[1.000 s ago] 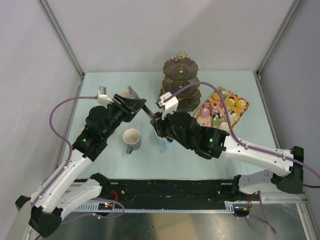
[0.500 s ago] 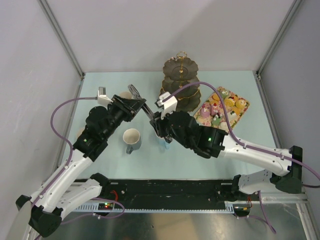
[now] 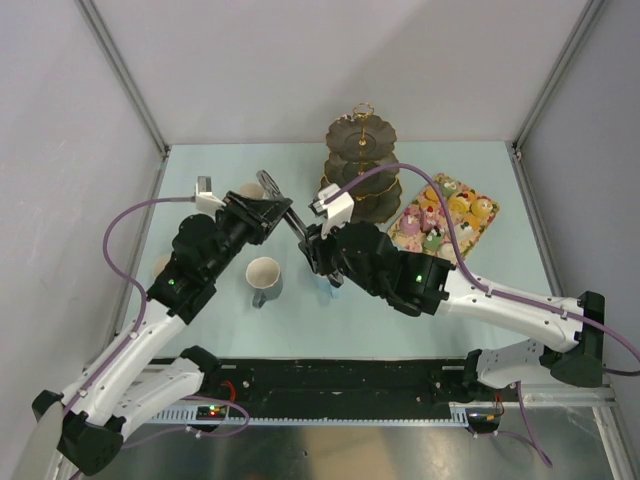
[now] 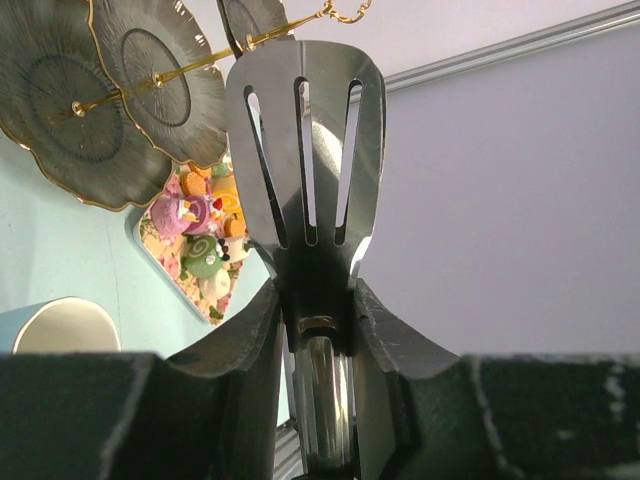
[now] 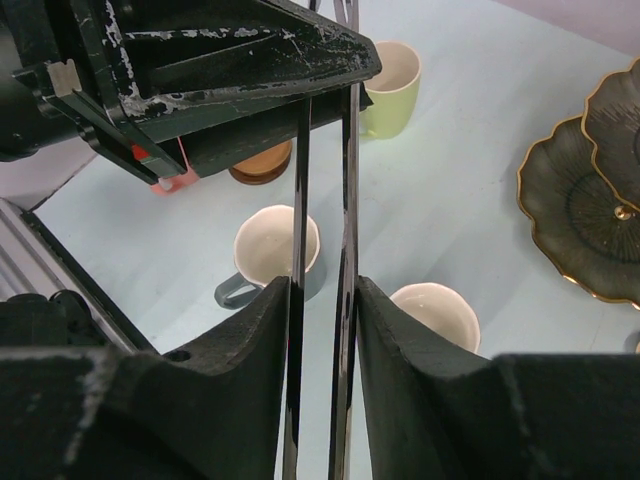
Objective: Serve the afternoon tea
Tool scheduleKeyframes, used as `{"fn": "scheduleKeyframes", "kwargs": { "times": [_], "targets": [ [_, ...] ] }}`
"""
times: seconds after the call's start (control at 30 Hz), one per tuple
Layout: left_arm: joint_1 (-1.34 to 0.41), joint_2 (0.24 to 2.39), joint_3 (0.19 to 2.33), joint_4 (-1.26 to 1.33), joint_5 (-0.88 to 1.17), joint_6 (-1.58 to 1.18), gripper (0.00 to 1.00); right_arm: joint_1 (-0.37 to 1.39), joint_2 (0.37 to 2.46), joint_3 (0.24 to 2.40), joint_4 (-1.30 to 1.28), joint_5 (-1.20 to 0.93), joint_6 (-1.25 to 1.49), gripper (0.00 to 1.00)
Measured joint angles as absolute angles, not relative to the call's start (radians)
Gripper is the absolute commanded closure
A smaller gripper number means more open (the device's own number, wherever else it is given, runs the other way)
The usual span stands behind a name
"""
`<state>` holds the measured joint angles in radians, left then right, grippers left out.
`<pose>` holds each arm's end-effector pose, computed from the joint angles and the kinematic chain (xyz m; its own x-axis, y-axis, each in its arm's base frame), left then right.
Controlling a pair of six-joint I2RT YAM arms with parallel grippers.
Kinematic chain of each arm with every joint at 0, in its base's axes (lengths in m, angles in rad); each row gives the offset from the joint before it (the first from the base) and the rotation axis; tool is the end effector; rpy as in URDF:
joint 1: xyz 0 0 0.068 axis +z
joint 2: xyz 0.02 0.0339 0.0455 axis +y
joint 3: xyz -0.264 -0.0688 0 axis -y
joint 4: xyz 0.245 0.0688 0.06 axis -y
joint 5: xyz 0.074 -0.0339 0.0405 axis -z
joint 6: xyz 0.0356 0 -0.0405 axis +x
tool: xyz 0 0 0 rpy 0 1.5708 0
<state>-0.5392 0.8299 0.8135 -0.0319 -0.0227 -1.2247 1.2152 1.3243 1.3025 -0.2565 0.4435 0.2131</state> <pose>0.1697 -0.1006 0.3590 -0.4786 -0.8096 -0.3399 0.1286 0.3183 -0.9392 0.1201 0.2796 0.3950 -0.2422 -0.1034 -0.9647 -0.6670 0.7399 0.0881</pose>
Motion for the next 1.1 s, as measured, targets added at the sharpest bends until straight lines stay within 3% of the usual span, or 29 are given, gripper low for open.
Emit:
{"fn": "scheduleKeyframes", "kwargs": {
  "times": [0.23,0.57,0.73,0.87,0.93,1.1],
  "targets": [
    [-0.539,0.826,0.809,-0.032,-0.022,-1.242,1.0,1.215,1.33,1.303,-0.252,0.435,0.228,0.55],
    [-0.539,0.821,0.8,-0.033,-0.02,-1.28,1.0,1.214,1.351,1.303,-0.252,0.436,0.234,0.54],
    [-0.54,0.819,0.8,-0.033,-0.02,-1.283,1.0,1.21,1.362,1.303,-0.251,0.435,0.233,0.59],
    [-0.54,0.819,0.8,-0.033,-0.019,-1.283,0.99,1.204,1.363,1.303,-0.25,0.434,0.23,0.69],
    [-0.539,0.819,0.8,-0.032,-0.019,-1.283,0.84,1.201,1.363,1.303,-0.249,0.431,0.228,0.72],
    [-0.54,0.813,0.799,-0.031,-0.023,-1.264,0.3,1.187,1.357,1.303,-0.258,0.418,0.223,0.75]
  ]
}}
